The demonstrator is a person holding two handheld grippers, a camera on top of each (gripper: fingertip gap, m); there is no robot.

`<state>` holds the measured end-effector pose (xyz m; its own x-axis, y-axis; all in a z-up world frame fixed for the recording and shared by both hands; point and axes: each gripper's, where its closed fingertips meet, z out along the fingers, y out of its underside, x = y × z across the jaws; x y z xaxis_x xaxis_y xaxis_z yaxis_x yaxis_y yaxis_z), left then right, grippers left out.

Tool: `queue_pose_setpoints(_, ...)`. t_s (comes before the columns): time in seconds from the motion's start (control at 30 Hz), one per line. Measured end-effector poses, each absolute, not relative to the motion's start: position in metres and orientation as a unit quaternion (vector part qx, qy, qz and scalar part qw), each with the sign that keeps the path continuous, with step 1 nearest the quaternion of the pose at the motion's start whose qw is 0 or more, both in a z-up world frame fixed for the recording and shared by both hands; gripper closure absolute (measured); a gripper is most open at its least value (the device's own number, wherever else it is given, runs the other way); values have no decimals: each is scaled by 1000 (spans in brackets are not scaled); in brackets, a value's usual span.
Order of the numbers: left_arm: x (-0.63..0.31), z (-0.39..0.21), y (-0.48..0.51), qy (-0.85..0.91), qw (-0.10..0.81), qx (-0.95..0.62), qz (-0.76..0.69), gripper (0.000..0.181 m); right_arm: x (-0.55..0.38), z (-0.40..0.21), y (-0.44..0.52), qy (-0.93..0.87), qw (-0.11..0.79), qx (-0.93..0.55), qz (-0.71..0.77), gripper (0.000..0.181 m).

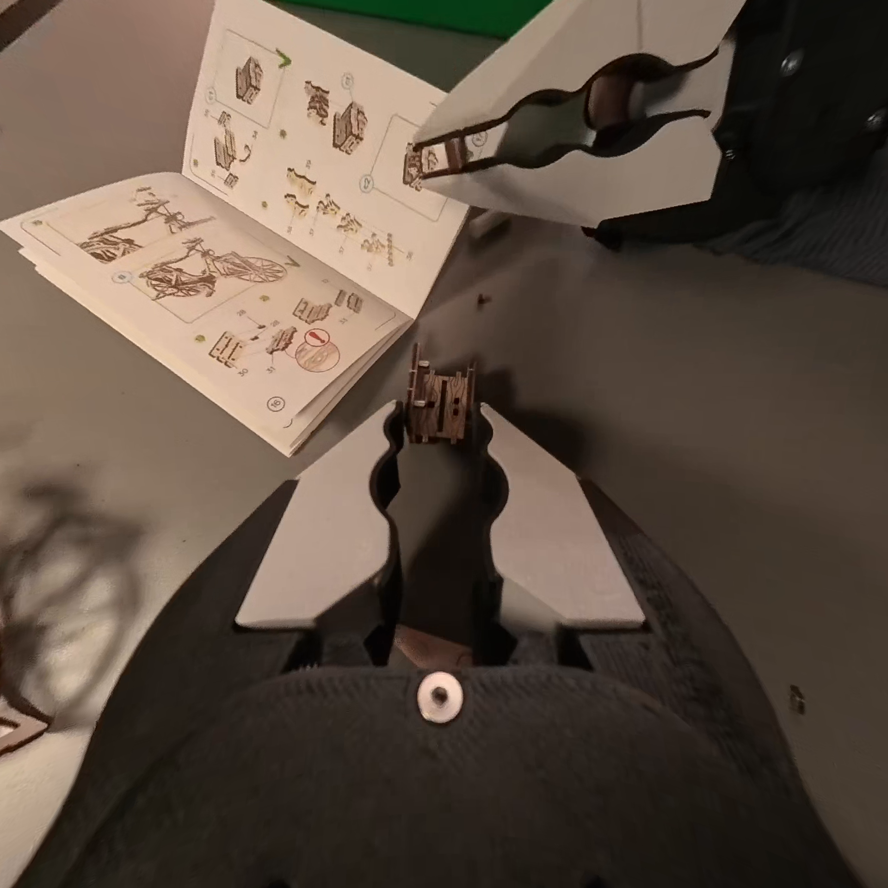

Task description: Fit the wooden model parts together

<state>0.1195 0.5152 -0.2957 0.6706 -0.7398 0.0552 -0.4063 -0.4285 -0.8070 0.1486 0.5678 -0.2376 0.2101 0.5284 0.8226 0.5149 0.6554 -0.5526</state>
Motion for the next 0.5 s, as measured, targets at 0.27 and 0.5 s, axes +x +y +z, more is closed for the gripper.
queue_pose_setpoints(0.27, 112, -290, 519, 312, 404, -826, -238, 155, 150, -236, 575, -608, 657, -444, 41, 176)
queue_pose_setpoints(0.5, 109, -297, 518, 310, 386, -843, -212, 148, 150, -237, 576, -605, 654, -451, 55, 177)
